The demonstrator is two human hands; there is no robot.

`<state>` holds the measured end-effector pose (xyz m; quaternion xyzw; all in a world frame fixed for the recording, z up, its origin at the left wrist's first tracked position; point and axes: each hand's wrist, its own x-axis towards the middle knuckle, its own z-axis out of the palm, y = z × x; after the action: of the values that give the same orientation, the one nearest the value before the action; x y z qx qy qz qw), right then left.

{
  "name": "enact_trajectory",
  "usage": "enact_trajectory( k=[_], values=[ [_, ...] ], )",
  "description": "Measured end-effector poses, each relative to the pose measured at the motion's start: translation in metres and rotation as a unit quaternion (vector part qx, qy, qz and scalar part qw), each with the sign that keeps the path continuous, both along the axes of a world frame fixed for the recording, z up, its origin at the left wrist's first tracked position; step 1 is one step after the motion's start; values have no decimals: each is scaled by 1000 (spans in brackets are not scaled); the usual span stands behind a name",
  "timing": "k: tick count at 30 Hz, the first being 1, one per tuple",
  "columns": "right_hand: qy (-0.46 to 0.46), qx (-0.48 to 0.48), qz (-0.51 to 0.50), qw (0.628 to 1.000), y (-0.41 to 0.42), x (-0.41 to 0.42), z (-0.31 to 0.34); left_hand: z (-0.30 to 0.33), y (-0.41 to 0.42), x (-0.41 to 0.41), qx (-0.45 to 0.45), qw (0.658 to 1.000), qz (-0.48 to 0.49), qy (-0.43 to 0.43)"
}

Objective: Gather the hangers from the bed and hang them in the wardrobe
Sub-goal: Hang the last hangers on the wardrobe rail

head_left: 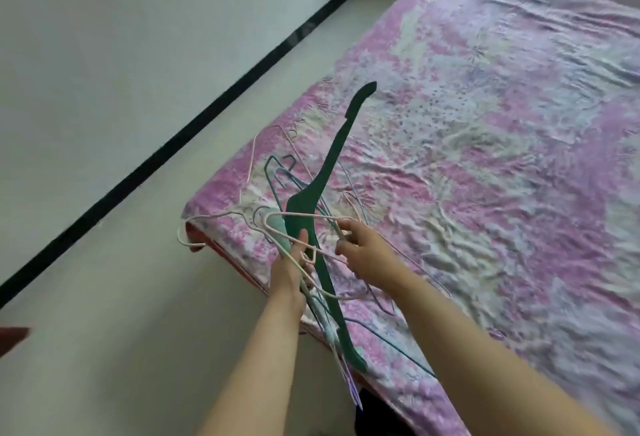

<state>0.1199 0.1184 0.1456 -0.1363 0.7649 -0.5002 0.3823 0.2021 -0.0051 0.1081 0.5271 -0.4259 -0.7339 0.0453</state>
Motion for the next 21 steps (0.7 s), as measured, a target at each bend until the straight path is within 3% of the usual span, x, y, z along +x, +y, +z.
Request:
enact_trajectory(
  k=[8,11,14,21],
  values=[
    [-181,-141,20,973,-38,85,59,53,-45,114,-1,997,1,80],
    [-209,-170,50,962,-50,125,84,66,-47,154,-2,992,17,123],
    [-217,-185,71,956,-60,172,100,71,-47,191,-65,985,15,160],
    [-245,-208,96,942,-69,302,114,91,-38,307,-114,976,133,128]
  ],
)
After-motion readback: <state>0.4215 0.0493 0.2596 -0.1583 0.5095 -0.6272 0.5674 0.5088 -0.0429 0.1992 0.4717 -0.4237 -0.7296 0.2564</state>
